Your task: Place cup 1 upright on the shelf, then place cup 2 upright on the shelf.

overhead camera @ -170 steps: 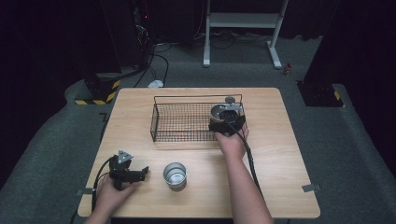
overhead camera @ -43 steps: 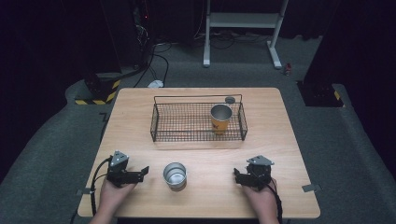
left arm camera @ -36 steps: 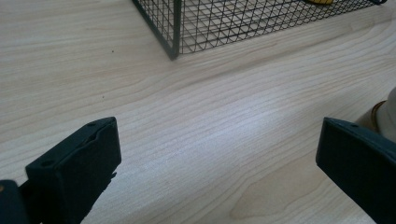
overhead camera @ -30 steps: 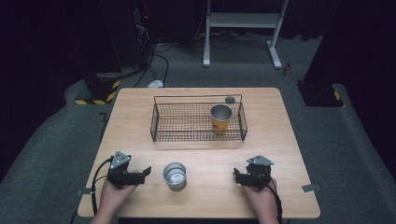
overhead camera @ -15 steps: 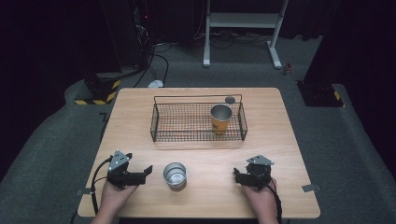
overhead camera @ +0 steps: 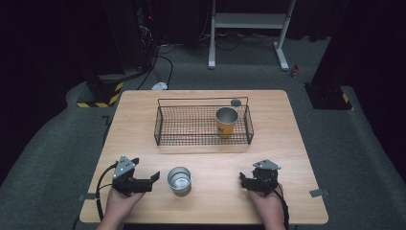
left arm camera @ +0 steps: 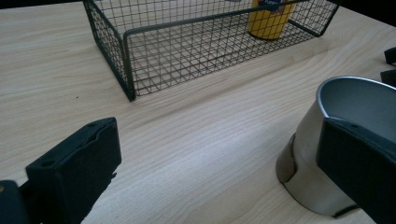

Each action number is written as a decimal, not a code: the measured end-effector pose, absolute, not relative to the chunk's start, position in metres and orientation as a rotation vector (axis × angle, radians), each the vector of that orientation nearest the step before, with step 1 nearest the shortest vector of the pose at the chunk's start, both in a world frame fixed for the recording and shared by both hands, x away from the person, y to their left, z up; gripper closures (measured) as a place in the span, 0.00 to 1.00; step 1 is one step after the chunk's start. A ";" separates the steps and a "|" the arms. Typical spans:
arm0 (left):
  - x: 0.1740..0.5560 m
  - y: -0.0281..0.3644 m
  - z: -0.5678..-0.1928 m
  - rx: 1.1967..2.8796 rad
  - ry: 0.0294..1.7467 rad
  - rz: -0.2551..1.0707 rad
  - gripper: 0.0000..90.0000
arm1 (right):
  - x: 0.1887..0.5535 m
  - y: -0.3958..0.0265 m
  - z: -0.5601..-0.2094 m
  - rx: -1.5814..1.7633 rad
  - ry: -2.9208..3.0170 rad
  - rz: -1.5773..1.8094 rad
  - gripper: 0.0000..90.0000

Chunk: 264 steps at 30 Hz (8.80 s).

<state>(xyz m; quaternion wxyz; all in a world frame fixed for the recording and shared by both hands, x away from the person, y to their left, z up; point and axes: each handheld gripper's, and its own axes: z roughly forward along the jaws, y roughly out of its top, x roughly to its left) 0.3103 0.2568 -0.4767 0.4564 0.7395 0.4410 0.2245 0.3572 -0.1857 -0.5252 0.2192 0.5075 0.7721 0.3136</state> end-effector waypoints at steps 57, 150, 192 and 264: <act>0.305 0.191 -0.446 1.829 0.940 0.468 0.01 | 0.357 -0.186 -0.525 1.406 2.134 0.874 0.16; 0.298 0.178 -0.493 1.888 0.914 0.501 0.21 | 0.356 -0.187 -0.525 1.402 2.141 0.878 0.16; 0.307 0.173 -0.467 1.859 0.884 0.557 0.21 | 0.355 -0.186 -0.525 1.406 2.140 0.877 0.17; 0.379 0.176 -0.384 1.704 0.954 0.582 0.21 | 0.356 -0.186 -0.525 1.391 2.154 0.882 0.17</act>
